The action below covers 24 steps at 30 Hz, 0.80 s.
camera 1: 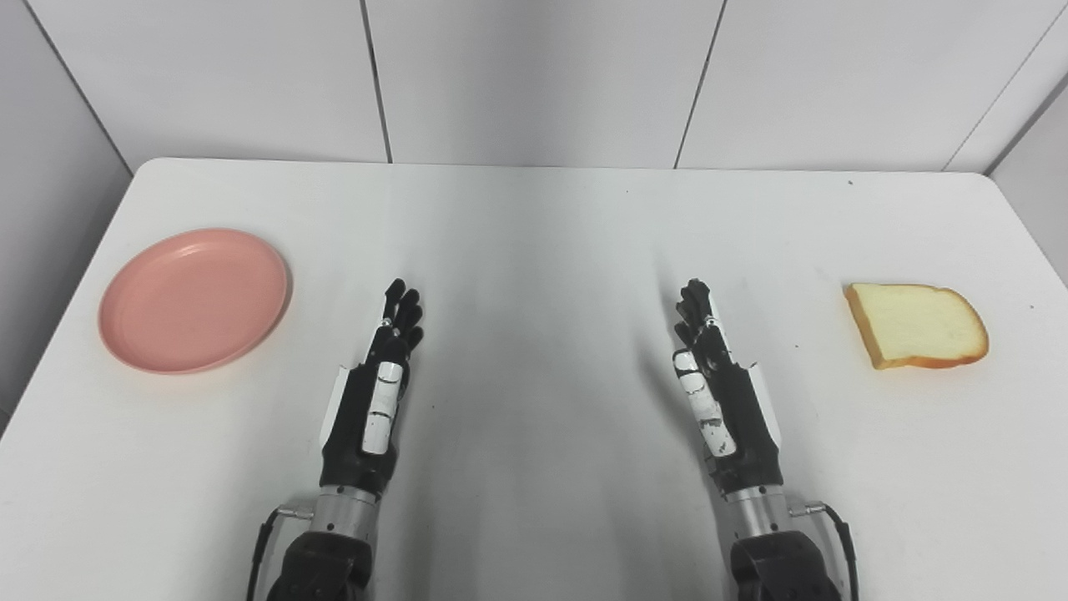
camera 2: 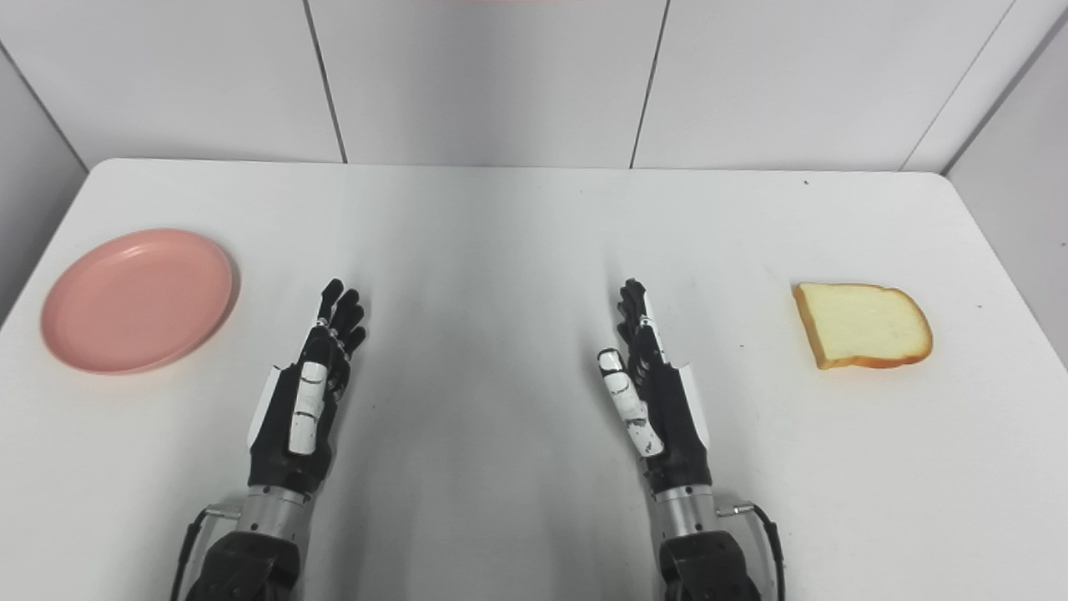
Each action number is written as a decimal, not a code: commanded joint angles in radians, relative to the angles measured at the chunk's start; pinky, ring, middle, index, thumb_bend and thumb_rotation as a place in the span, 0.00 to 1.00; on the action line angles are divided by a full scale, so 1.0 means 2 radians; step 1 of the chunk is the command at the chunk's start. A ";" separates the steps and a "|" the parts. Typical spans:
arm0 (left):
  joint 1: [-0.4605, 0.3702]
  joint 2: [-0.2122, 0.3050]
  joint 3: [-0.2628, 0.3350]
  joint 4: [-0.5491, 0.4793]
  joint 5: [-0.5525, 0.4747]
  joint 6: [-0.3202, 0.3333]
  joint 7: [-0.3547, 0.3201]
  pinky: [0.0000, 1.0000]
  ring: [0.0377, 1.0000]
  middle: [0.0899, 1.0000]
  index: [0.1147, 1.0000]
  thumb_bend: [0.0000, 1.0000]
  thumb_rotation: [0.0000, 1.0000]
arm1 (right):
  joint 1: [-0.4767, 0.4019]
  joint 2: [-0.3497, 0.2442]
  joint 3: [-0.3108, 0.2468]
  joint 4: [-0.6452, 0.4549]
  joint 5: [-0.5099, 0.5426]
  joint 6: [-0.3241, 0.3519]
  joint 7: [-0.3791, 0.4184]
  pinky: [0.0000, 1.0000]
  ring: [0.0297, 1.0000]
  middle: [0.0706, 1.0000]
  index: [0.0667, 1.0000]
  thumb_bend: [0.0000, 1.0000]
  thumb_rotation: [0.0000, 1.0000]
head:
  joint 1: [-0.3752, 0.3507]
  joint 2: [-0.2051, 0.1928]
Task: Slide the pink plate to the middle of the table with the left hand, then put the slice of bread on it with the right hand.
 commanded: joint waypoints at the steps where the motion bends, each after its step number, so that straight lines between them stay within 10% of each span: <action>1: -0.002 0.001 0.001 0.003 -0.001 -0.013 0.001 1.00 1.00 1.00 1.00 0.66 1.00 | 0.006 0.002 0.001 0.016 -0.001 -0.022 0.001 1.00 1.00 1.00 1.00 0.64 0.85 | -0.001 0.000; 24: -0.003 0.007 0.002 -0.004 -0.019 -0.012 -0.017 1.00 1.00 1.00 1.00 0.64 1.00 | 0.013 0.004 0.003 0.006 -0.006 -0.013 -0.001 1.00 1.00 1.00 1.00 0.65 0.85 | 0.000 0.004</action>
